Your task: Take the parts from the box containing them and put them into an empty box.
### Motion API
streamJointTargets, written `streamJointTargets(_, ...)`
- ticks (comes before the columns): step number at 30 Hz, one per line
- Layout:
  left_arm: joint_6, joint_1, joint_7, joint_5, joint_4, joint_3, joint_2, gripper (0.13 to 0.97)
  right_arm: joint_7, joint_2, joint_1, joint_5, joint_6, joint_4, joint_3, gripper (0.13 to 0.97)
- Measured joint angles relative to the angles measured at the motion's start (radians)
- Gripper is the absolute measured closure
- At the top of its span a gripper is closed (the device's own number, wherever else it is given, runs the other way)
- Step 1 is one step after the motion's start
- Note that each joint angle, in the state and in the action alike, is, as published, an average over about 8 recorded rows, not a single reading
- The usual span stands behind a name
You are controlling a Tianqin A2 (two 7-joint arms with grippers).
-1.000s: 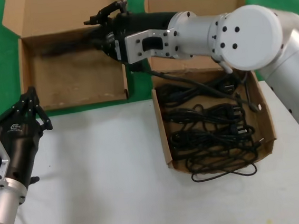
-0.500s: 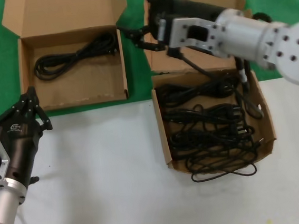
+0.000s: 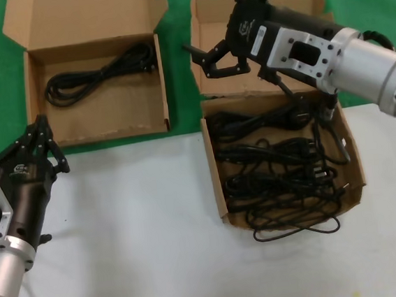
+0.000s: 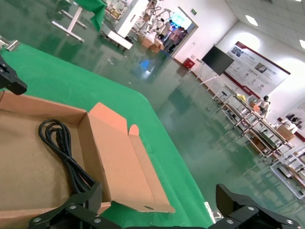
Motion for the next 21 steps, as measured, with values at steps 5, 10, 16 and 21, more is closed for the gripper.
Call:
streamJointTargets(5, 0.000, 0.001, 0.000, 0.001, 0.000, -0.001, 0.001, 0.936, 0.008, -0.002, -0.027, 0.016, 0.018, 0.006, 0.012, 0.296)
streamJointTargets(10, 0.001, 0.002, -0.001, 0.003, 0.001, -0.003, 0.001, 0.907, 0.021, -0.005, -0.069, 0.042, 0.046, 0.015, 0.031, 0.220)
streamJointTargets(16, 0.001, 0.004, -0.002, 0.005, 0.002, -0.006, 0.003, 0.858, 0.039, -0.010, -0.127, 0.077, 0.085, 0.027, 0.058, 0.168)
streamJointTargets(21, 0.002, 0.005, -0.003, 0.007, 0.003, -0.008, 0.004, 0.768, 0.054, -0.014, -0.176, 0.107, 0.118, 0.037, 0.080, 0.133)
